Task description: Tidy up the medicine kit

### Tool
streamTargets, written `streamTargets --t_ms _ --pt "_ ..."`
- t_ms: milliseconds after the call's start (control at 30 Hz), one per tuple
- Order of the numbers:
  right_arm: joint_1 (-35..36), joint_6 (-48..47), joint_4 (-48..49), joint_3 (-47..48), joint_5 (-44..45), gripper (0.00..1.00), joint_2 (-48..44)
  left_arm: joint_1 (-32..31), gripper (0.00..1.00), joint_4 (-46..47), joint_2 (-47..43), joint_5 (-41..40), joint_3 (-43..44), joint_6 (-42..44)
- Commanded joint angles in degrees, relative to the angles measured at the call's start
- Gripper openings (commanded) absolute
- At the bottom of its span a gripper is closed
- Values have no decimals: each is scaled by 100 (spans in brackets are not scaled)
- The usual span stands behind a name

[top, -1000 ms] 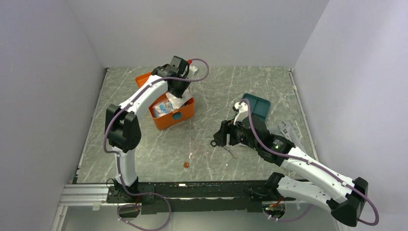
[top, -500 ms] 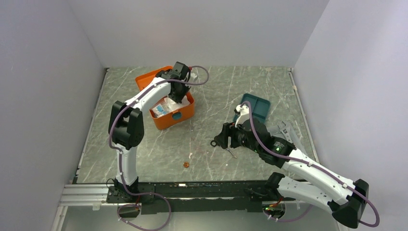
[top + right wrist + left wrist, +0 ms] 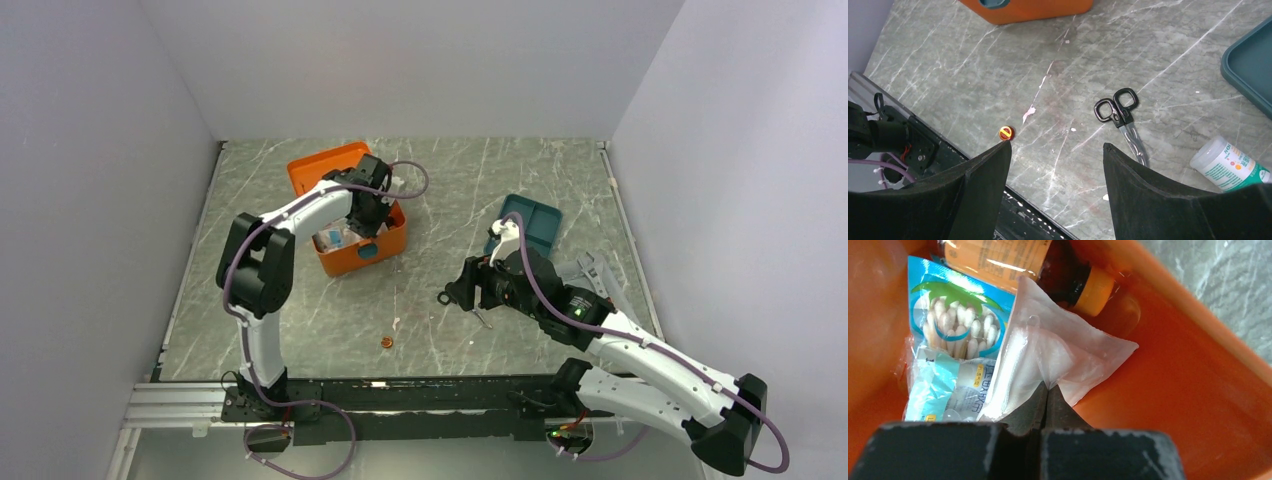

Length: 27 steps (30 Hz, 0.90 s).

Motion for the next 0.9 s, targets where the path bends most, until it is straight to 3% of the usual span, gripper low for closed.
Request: streamTargets --t_ms 0,600,667,767,867 --pt "32 72 180 -25 53 70 -138 -162 0 157 -516 409 -430 -466" --pt "39 107 1 -110 191 70 -408 -966 0 -20 -1055 429 -705 -1215" --pt "41 102 -12 -94 191 70 -398 -975 7 -128 -988 336 -577 -1195" --pt "41 83 -52 -70 224 72 -377 -979 26 -353 -816 151 -391 -1182" --pt "38 72 -95 -49 253 73 -355 -975 40 -409 -794 5 -333 -1188"
